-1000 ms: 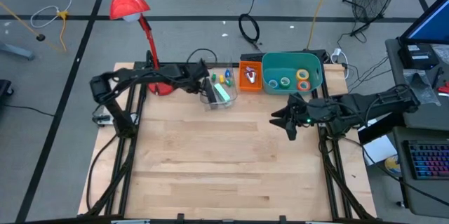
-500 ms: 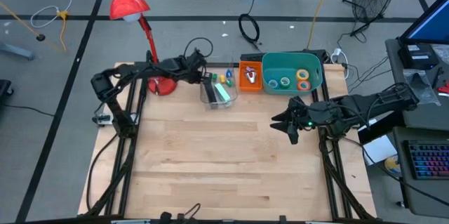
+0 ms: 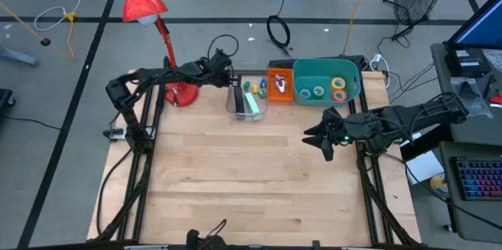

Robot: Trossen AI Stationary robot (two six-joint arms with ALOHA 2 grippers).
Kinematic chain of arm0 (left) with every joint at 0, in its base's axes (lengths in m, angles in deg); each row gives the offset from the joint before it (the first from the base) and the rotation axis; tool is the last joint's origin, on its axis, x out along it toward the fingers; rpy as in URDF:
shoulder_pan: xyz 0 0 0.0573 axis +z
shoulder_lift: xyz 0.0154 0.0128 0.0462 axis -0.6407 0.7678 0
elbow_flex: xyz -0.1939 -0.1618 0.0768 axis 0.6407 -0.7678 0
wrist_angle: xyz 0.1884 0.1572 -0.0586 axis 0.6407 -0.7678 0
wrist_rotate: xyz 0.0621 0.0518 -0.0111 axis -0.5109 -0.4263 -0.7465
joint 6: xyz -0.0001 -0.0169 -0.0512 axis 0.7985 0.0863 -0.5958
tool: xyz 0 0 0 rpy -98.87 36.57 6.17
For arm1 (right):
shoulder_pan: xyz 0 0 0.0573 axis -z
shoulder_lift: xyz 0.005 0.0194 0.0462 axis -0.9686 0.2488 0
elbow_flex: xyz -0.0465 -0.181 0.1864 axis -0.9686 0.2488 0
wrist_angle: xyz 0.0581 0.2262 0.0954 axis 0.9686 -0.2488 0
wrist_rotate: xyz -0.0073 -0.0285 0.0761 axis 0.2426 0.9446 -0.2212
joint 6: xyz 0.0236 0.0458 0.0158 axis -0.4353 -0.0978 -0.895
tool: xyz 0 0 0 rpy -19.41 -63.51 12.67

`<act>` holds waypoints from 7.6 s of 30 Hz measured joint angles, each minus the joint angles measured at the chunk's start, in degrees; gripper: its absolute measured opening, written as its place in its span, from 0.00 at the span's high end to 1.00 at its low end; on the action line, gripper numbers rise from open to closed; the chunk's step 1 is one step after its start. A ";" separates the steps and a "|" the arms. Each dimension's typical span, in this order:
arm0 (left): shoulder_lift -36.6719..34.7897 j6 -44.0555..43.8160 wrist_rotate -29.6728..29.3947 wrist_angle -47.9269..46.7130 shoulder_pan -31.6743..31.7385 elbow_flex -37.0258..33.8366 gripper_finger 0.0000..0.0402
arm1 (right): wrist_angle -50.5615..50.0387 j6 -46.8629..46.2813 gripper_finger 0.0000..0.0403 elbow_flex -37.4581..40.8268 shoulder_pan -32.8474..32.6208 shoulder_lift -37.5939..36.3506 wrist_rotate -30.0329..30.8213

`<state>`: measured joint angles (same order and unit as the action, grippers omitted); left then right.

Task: Pick and place Stapler, Stapler remover, tape
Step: Return to Home Position

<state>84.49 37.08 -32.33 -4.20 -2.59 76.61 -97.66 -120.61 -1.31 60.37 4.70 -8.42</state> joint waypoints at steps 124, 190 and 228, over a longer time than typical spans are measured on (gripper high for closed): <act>-52.69 -3.83 -9.07 37.64 -37.61 -46.72 1.00 | 28.90 26.66 1.00 52.94 -4.24 -48.81 -8.92; -83.37 8.61 -4.60 29.90 -38.12 -62.38 1.00 | 29.36 29.68 1.00 52.98 -4.22 -48.78 -4.52; -89.76 35.26 -13.94 22.48 -38.77 -65.43 1.00 | 29.75 44.81 1.00 52.98 -1.76 -32.11 -1.25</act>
<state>-5.27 72.34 -46.27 18.27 -41.36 11.18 -67.91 -75.80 51.67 58.61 -27.41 -9.67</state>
